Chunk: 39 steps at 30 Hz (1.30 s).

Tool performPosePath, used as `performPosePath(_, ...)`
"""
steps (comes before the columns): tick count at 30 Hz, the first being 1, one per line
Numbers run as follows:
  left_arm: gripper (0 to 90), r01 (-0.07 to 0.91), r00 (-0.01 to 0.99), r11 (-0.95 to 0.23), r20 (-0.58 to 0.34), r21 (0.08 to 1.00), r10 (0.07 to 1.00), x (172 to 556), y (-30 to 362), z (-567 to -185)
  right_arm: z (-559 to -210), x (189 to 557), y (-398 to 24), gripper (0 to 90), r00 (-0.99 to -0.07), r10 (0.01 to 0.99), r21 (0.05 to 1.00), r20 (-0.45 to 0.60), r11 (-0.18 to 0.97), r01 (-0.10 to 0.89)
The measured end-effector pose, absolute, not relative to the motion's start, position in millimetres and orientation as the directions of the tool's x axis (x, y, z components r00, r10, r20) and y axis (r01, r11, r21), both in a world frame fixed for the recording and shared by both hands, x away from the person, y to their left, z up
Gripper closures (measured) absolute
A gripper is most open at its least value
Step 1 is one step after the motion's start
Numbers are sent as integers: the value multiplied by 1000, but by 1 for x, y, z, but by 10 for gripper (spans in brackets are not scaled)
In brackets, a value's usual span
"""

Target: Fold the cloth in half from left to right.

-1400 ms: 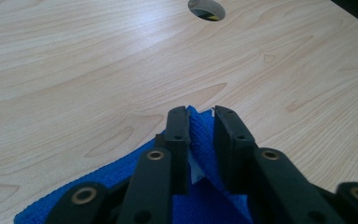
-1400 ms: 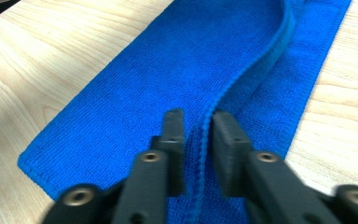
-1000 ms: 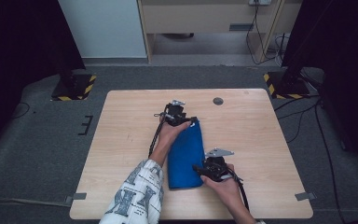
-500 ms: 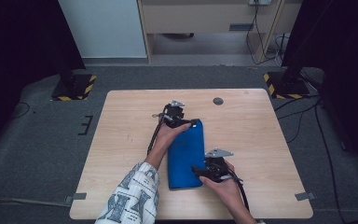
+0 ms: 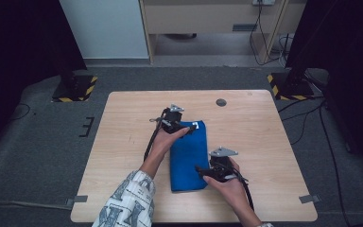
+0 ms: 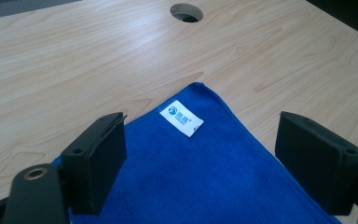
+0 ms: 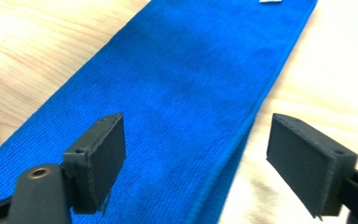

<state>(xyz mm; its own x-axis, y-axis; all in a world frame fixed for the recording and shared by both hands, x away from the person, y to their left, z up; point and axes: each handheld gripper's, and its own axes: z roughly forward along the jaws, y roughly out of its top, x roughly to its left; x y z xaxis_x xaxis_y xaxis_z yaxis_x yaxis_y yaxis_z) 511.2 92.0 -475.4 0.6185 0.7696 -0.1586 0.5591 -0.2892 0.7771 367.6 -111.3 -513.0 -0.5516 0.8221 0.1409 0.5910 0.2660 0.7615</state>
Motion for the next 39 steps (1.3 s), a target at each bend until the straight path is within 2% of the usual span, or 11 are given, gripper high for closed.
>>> performPosePath(7,123,570,592,-301,-129,764,795,496,111,-471,-494,373,-116,161,-545,833,781,96,276,560)
performPosePath(14,113,583,565,-310,-101,751,819,489,124,-468,-481,395,-119,142,-569,821,777,52,324,539)
performPosePath(18,111,576,560,-309,-90,757,823,485,127,-464,-471,412,-120,193,-589,808,781,-2,369,504)
performPosePath(22,112,575,560,-325,-71,750,826,486,130,-458,-461,430,-119,289,-604,797,778,-3,381,499)
performPosePath(28,119,565,572,-332,-68,755,818,492,133,-450,-449,454,-118,370,-601,799,768,-7,388,509)
performPosePath(39,173,599,538,-317,-77,736,839,518,142,-461,-459,512,-117,425,-583,812,737,7,390,552)
